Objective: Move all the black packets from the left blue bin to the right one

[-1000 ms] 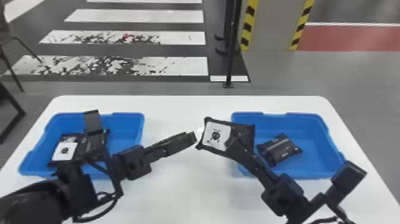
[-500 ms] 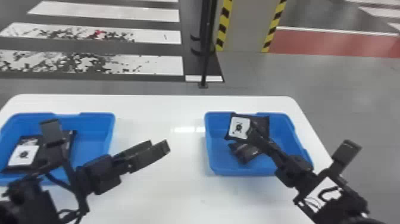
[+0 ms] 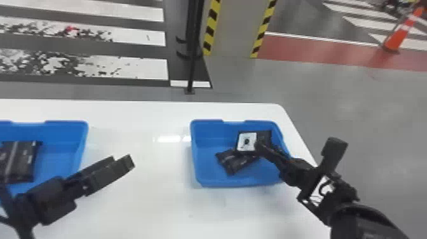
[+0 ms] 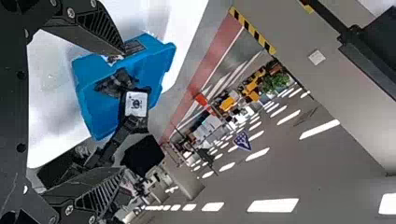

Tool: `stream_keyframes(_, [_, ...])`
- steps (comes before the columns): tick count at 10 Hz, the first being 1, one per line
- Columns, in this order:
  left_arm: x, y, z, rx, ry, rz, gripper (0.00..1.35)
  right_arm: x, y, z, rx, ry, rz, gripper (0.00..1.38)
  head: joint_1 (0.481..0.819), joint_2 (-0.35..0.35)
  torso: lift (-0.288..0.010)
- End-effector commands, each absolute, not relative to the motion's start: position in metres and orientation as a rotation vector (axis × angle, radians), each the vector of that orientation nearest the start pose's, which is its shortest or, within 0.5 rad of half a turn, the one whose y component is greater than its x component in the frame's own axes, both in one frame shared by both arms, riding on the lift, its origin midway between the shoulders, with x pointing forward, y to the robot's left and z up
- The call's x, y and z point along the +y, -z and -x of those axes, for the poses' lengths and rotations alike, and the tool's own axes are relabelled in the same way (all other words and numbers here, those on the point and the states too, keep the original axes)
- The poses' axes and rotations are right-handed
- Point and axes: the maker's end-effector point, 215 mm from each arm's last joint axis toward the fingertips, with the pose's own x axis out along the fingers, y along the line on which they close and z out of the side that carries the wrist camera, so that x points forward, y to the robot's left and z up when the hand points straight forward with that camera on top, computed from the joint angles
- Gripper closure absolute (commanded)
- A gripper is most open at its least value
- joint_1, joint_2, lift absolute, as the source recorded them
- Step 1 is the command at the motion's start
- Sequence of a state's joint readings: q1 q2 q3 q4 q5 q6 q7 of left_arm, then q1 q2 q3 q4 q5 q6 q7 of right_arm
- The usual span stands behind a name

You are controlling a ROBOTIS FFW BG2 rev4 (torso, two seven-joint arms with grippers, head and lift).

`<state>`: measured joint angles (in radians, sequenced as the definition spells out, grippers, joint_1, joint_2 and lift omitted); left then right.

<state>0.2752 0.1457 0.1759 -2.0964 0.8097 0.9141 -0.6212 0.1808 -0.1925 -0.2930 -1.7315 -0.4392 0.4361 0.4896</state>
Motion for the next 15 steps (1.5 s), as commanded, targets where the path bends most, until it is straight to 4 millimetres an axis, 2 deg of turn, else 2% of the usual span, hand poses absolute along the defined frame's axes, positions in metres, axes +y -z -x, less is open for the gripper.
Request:
stream_keyframes(1, [0.111, 0.318, -0.415, 0.402, 0.831, 0.702, 0.15, -0.342, 0.392, -0.496, 0.252, -0.200, -0.227, 0.06, 0.695, -0.253, -0.140])
stream_keyframes(3, [0.146, 0.333, -0.418, 0.407, 0.743, 0.678, 0.15, -0.374, 0.366, -0.458, 0.171, -0.082, -0.098, 0.13, 0.695, -0.279, -0.140])
stream_keyframes(4, [0.158, 0.336, -0.419, 0.406, 0.712, 0.673, 0.15, -0.364, 0.353, -0.438, 0.138, -0.086, -0.043, 0.14, 0.695, -0.283, -0.140])
stream_keyframes(6, [0.198, 0.338, -0.427, 0.376, 0.614, 0.645, 0.15, -0.331, 0.338, -0.407, 0.075, -0.101, -0.030, 0.14, 0.695, -0.259, -0.140])
stream_keyframes(8, [0.255, 0.339, -0.440, 0.361, 0.488, 0.576, 0.15, -0.309, 0.326, -0.382, 0.036, -0.120, -0.040, 0.14, 0.695, -0.184, -0.140])
stream_keyframes(10, [0.315, 0.340, -0.453, 0.369, 0.349, 0.495, 0.15, -0.287, 0.313, -0.355, 0.042, -0.142, -0.059, 0.14, 0.695, -0.077, -0.140])
stream_keyframes(12, [0.382, 0.349, -0.465, 0.405, 0.205, 0.435, 0.15, -0.269, 0.325, -0.343, 0.072, -0.165, -0.117, 0.15, 0.695, 0.059, -0.140])
stream_keyframes(13, [0.399, 0.366, -0.472, 0.462, 0.170, 0.424, 0.15, -0.264, 0.330, -0.340, 0.089, -0.172, -0.135, 0.15, 0.695, 0.096, -0.140])
stream_keyframes(15, [0.411, 0.391, -0.492, 0.562, 0.135, 0.429, 0.15, -0.259, 0.339, -0.338, 0.116, -0.179, -0.152, 0.15, 0.695, 0.187, -0.140])
